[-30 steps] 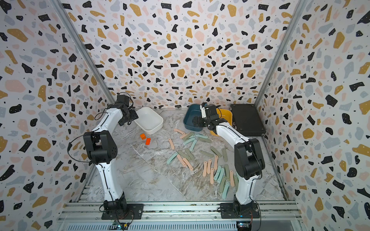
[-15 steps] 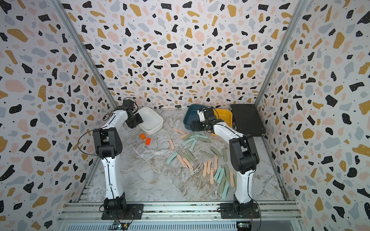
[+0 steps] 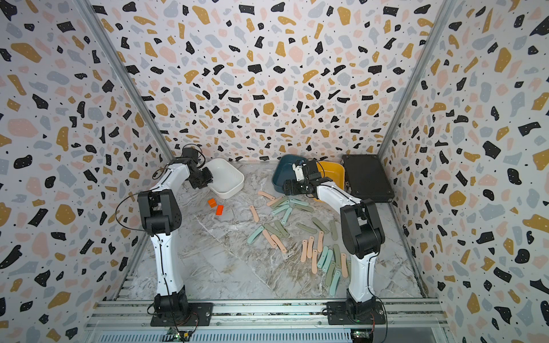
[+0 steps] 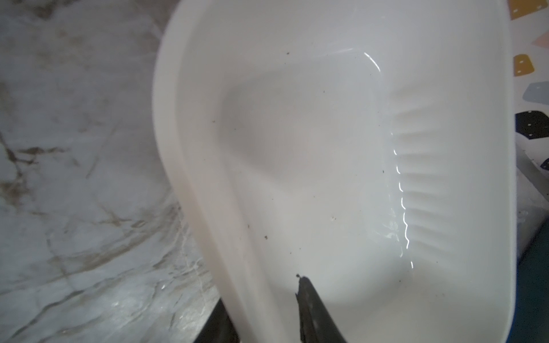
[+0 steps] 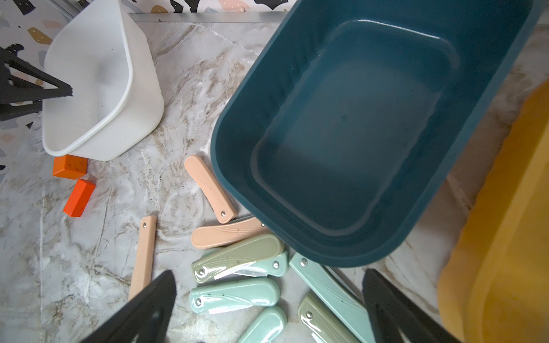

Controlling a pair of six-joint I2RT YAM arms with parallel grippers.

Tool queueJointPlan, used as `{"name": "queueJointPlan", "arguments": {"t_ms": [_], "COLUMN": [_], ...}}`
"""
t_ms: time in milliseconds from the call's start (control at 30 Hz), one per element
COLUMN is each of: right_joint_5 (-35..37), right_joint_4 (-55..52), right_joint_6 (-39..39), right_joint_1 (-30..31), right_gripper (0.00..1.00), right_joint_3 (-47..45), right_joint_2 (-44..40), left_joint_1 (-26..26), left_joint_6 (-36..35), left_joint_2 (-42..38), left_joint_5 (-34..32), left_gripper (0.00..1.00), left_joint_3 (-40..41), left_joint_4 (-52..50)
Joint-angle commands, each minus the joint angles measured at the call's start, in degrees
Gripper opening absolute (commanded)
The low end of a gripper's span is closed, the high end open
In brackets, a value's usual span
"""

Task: Place the fruit knives into the storage box by color
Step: Adjust the storage box at the center of the board.

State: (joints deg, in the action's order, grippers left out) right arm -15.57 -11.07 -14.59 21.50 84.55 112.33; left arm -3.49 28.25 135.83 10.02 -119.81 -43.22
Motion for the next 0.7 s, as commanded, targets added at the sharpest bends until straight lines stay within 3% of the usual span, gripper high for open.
{"name": "queueJointPlan", "arguments": {"t_ms": [0,400,667], "right_joint_5": [0.59,-0.08,-1.23], "right_joint_4": [0.77,3.98,5.58], "right_joint_6": [-0.66,-2.88,-3.89], "right_joint_1": [0.04,0.04,1.52], "right_gripper": [1.00,1.00,1.00], "right_joint_3": [-1.38,-4.98,-5.82], "right_joint_2": [-4.56,-6.07,-6.02], "left_joint_1": [0.91,3.47,4.48], "left_joint_6": [-1.43,-8.84,-13.54], "left_joint_2": [-2.16,-6.89,-6.54], "left_joint_5": [1.49,0.23,-0.33], "left_gripper": [0.30,0.13,0.10], "left_joint_3": [0.60,4.31,2.59], "left_joint_4": [0.99,-1.69,-3.18]}}
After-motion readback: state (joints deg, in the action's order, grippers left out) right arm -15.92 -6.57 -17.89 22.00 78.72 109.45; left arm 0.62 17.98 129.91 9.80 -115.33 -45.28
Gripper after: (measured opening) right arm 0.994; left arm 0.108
